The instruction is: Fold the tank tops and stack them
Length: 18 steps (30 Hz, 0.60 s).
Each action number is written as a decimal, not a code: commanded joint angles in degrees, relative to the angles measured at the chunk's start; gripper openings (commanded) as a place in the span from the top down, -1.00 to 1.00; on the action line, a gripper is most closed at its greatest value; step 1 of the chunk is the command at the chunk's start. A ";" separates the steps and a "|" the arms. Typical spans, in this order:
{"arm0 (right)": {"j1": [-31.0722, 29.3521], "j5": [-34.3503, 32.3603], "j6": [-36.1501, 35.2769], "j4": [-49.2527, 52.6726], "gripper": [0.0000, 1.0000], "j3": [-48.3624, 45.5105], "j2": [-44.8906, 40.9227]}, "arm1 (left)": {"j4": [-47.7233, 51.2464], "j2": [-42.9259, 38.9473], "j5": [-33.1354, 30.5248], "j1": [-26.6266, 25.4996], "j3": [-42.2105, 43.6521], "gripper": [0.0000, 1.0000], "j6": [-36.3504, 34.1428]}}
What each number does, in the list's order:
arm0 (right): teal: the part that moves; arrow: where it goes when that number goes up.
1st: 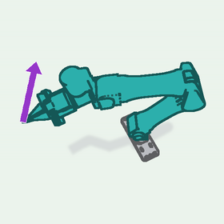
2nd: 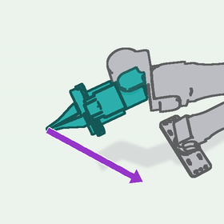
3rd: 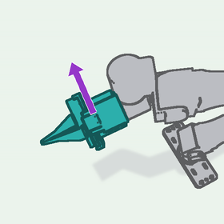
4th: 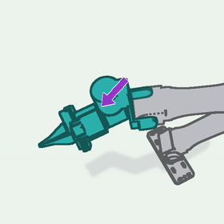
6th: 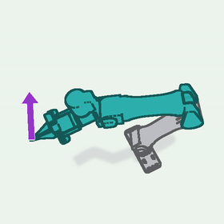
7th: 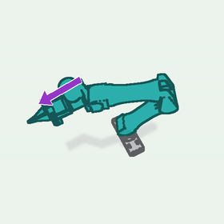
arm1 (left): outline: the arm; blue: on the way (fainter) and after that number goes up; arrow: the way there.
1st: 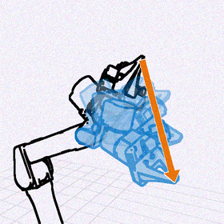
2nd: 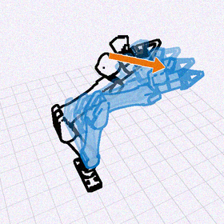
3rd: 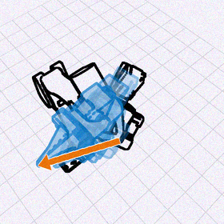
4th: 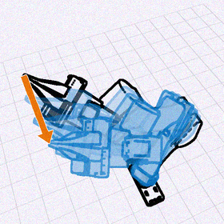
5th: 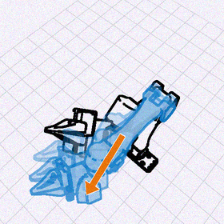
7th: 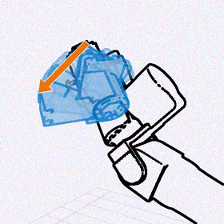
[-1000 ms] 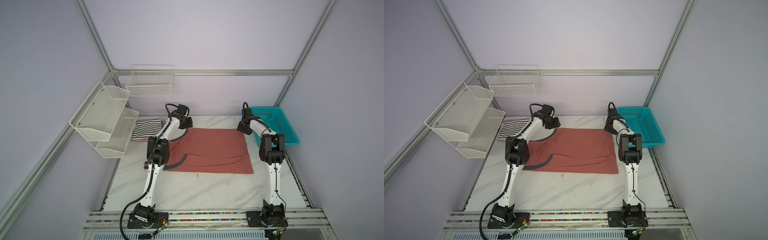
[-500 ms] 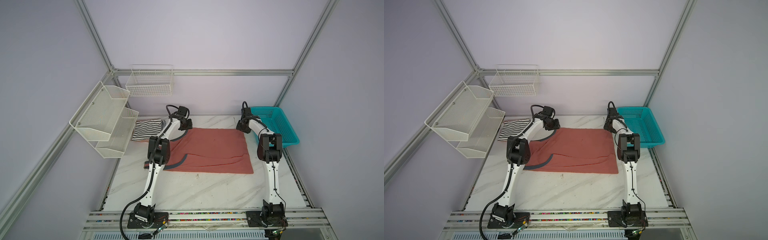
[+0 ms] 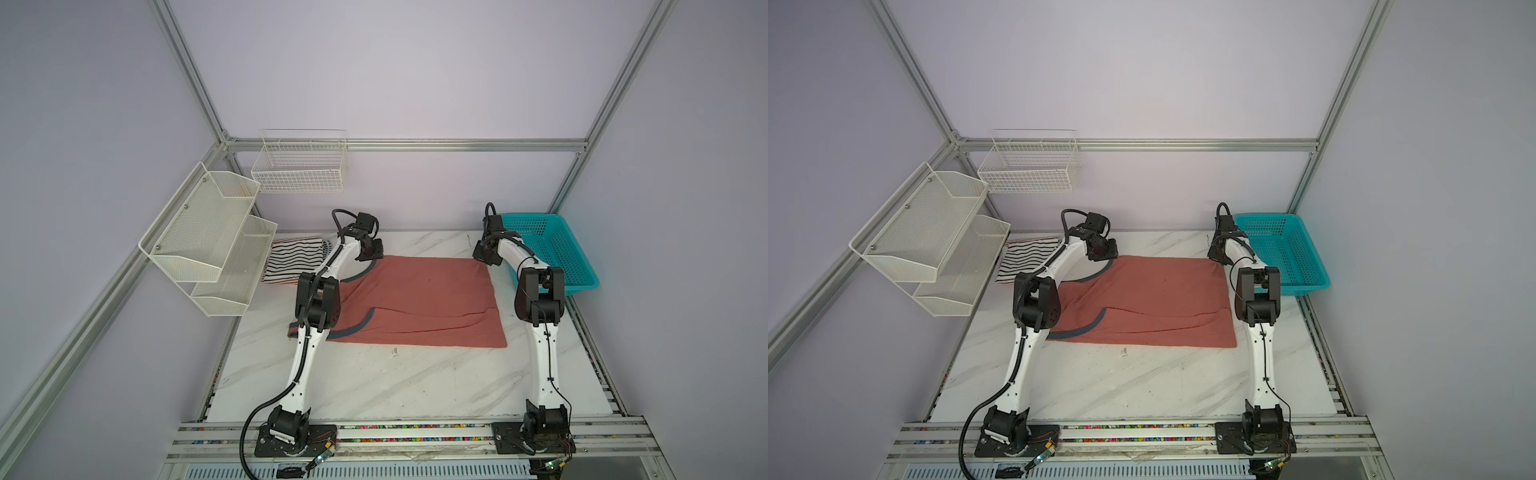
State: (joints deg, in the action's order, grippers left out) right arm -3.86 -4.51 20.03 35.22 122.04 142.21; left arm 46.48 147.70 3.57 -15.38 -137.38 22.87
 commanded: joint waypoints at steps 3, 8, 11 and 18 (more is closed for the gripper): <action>0.34 -0.06 -0.58 0.62 0.93 1.13 0.18 | 0.17 0.34 -0.42 0.53 -4.90 0.01 -1.45; 0.37 0.42 -0.56 0.61 1.00 1.15 0.43 | 0.06 2.63 0.94 0.52 -6.54 0.01 -0.66; 0.34 0.43 -0.52 0.63 1.00 1.02 0.39 | -0.04 3.87 1.61 0.54 -7.29 0.04 -0.13; 0.34 0.07 -1.13 0.33 1.00 -0.01 -0.47 | -0.36 4.65 0.67 0.61 -7.20 0.32 0.86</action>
State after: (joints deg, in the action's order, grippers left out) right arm -3.84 -4.01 19.70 35.14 122.04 142.21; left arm 45.84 151.61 4.21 -15.25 -140.18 23.42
